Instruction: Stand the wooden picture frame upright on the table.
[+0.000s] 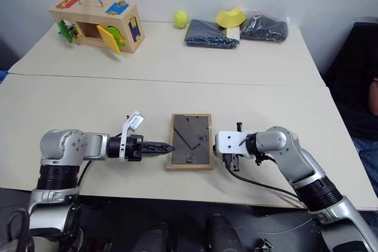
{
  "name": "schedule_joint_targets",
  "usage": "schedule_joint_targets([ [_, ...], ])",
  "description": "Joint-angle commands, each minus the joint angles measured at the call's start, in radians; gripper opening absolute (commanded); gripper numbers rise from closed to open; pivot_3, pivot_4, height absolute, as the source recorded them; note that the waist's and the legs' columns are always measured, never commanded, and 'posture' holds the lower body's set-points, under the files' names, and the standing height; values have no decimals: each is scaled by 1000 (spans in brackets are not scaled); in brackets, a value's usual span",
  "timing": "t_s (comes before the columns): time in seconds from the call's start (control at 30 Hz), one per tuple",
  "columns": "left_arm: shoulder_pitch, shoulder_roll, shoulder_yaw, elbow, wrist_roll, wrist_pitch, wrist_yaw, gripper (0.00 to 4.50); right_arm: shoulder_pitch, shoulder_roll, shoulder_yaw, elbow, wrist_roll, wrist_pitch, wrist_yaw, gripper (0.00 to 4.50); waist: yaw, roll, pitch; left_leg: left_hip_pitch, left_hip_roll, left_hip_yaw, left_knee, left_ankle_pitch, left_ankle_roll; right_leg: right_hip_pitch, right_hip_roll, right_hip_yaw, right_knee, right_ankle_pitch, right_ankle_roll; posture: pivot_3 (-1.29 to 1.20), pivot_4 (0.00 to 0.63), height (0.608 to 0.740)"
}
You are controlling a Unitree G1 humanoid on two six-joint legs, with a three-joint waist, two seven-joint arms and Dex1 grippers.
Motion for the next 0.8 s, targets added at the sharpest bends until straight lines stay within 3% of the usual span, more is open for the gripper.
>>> schedule_joint_targets([
  [0.03,-17,-83,-11,27,-47,25,43,4450,6,29,14,-51,13,16,8,0,1,0,0,0,0,-1,0,0,0,0,0,0,0,0,0,0,150,740],
  [0.3,-79,-110,79,84,-157,25,111,4450,13,42,4,-58,7,35,4,0,-7,-1,0,-1,0,-1,2,0,-2,-2,2,1,2,0,0,0,150,740],
  [0.5,-84,-42,73,91,-211,25,130,4450,20,13,-16,-64,16,35,22,0,-5,0,0,-1,0,-2,2,0,-3,-2,2,1,2,0,0,0,150,740],
  [0.8,-127,-77,72,111,-285,25,176,4450,7,5,7,-36,-6,-1,32,0,-3,-1,0,-2,0,-2,2,0,-3,-2,2,1,1,0,0,0,150,740],
])
